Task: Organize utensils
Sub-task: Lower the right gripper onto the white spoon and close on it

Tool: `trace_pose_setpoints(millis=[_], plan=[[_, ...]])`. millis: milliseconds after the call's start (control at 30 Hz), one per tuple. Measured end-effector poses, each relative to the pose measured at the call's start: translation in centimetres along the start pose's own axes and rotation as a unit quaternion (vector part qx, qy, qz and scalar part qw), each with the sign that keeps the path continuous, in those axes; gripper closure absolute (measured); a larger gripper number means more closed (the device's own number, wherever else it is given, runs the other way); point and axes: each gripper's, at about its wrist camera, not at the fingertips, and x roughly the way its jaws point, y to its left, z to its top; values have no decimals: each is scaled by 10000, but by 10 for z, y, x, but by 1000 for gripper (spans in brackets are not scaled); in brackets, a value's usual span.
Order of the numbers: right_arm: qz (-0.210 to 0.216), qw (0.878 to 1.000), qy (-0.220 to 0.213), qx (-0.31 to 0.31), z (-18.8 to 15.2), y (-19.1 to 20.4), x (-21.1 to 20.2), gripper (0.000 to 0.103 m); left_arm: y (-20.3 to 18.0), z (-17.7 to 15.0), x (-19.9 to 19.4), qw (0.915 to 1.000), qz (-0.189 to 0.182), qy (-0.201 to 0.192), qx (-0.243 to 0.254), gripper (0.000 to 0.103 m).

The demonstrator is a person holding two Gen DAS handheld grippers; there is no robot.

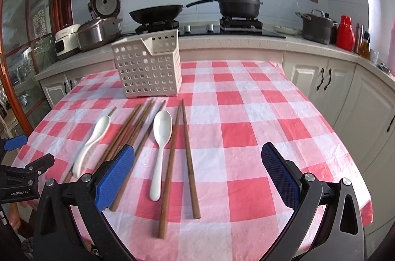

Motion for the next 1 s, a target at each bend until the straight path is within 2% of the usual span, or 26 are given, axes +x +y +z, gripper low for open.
trace_pose_setpoints(millis=[67,133,233,300,433,467,567,700,833,900,1000], plan=[[78,9998,175,53,2,-4,14,7,1,5,17,9991,-319,281,-9,5],[167,9993,341,61,6,-7,29,7,-1,10,29,9980,-444,452,-7,5],[205,9974,685,12,15,-9,56,20,-5,21,48,9977,-399,537,56,5],[259,9953,930,47,20,-10,72,30,-5,29,61,9963,-540,665,-46,5],[488,9920,1160,-66,29,-5,93,38,-4,44,88,9932,-674,903,-294,5],[517,9919,1153,-110,31,-3,96,38,-4,46,93,9933,-642,915,-309,8],[592,9914,1154,-139,35,2,104,38,-4,53,110,9920,-676,1003,-365,25],[624,9910,1178,-113,39,3,110,38,-7,63,121,9920,-739,952,-369,29],[659,9899,1237,-208,42,7,115,38,-17,75,126,9943,-693,800,-148,32],[679,9892,1272,-250,43,9,118,38,-20,79,130,9939,-721,827,-78,44],[732,9882,1299,-339,45,14,121,38,-24,80,137,9919,-842,944,-64,55]])
